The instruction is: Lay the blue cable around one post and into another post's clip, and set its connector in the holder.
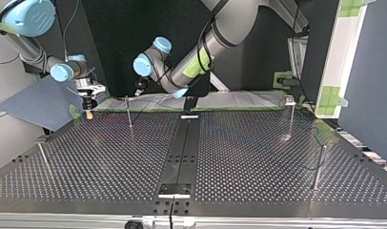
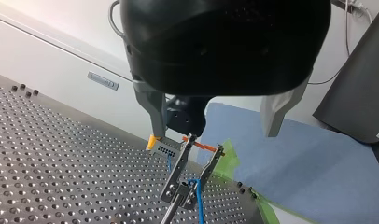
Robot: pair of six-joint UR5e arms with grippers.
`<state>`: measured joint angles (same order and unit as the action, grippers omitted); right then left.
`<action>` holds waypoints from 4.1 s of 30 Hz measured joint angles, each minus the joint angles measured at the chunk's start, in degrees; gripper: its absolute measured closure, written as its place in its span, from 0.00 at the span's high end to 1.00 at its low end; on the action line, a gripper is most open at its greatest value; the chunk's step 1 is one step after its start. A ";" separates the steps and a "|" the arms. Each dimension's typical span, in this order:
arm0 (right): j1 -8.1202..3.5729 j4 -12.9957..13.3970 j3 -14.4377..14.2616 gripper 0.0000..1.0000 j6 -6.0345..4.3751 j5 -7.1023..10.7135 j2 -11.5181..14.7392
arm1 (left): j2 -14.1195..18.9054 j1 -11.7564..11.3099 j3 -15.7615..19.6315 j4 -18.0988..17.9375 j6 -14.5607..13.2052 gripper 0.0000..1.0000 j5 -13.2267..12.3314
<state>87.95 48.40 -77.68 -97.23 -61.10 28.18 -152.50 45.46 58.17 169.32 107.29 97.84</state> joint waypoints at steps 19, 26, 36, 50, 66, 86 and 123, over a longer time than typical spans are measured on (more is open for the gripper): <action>0.07 -0.06 0.00 0.00 0.00 0.00 -0.02 | 5.14 1.32 5.72 -0.91 -6.17 1.00 5.26; 0.14 -0.28 -0.03 0.00 0.00 -0.05 -0.06 | 8.59 1.51 9.18 -4.34 -5.52 1.00 5.81; 0.17 -0.25 -0.03 0.00 -0.18 -0.01 -0.09 | 13.04 2.57 13.61 -7.99 -5.87 1.00 6.48; 0.28 -0.38 -0.01 0.00 -0.24 -0.01 -0.12 | 19.95 1.50 20.53 -14.87 -1.39 1.00 10.95; 0.55 -0.18 0.02 0.00 -0.35 -0.03 -0.17 | 27.73 -0.23 28.31 -22.63 1.58 1.00 17.62; 1.00 -0.07 0.02 0.00 -0.57 0.00 -0.18 | 38.00 -1.39 38.57 -29.34 3.27 1.00 17.56; 1.47 0.04 0.08 0.00 -0.62 0.00 -0.18 | 53.43 -1.75 56.62 -37.63 4.94 1.00 20.17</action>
<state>89.42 48.43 -77.60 -97.84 -61.10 28.01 -99.07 43.72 114.78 131.69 112.23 118.01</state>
